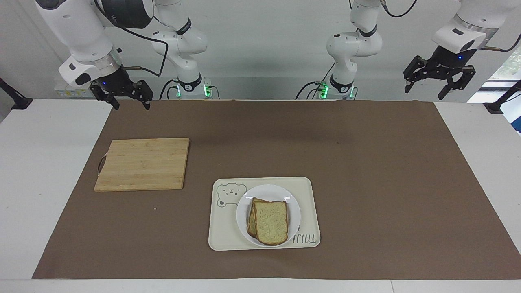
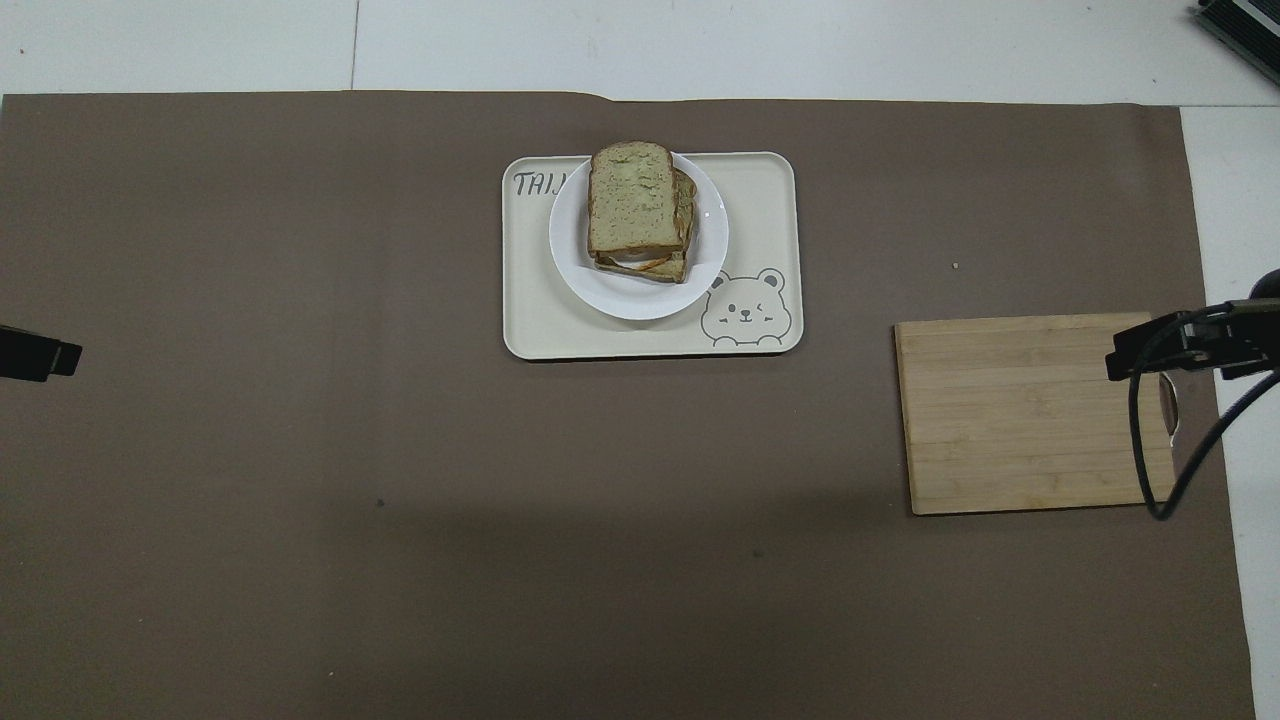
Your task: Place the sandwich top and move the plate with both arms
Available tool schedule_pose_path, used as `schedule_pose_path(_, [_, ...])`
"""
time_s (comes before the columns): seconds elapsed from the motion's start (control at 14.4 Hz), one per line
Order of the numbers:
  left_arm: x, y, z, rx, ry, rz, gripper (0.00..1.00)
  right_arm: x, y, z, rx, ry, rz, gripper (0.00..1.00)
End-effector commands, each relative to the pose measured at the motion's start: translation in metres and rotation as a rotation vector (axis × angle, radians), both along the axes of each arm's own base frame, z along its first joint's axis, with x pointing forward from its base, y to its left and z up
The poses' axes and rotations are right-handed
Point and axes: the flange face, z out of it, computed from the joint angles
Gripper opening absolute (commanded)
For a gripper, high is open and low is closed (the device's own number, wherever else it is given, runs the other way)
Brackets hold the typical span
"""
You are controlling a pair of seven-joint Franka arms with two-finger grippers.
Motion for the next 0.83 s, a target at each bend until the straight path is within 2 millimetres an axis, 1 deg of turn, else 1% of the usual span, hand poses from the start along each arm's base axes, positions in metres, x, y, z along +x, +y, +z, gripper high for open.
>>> schedule_pose_path(0.0, [0.006, 0.001, 0.0, 0.02, 0.017, 0.013, 1.0, 0.003, 0.001, 0.001, 0.019, -0.007, -0.014, 1.0])
schedule_pose_path(0.14, [0.005, -0.004, 0.003, 0.019, -0.005, 0.031, 1.0, 0.003, 0.001, 0.001, 0.019, -0.007, -0.014, 1.0])
schedule_pose_path(0.28, [0.003, -0.004, 0.0, 0.018, 0.001, 0.091, 1.0, 0.003, 0.001, 0.001, 0.019, -0.007, -0.014, 1.0])
schedule_pose_path(0.42, [-0.002, -0.004, -0.003, 0.018, 0.012, 0.116, 1.0, 0.003, 0.001, 0.001, 0.019, -0.007, -0.014, 1.0])
schedule_pose_path(0.56, [-0.006, -0.004, -0.005, 0.019, 0.018, 0.127, 1.0, 0.003, 0.001, 0.001, 0.019, -0.007, -0.014, 1.0])
schedule_pose_path(0.62, [-0.008, -0.006, -0.003, 0.019, 0.017, 0.122, 1.0, 0.003, 0.001, 0.001, 0.019, -0.007, -0.014, 1.0])
schedule_pose_path(0.76, [-0.008, -0.005, -0.003, 0.02, 0.02, 0.125, 1.0, 0.003, 0.001, 0.001, 0.019, -0.007, -0.014, 1.0])
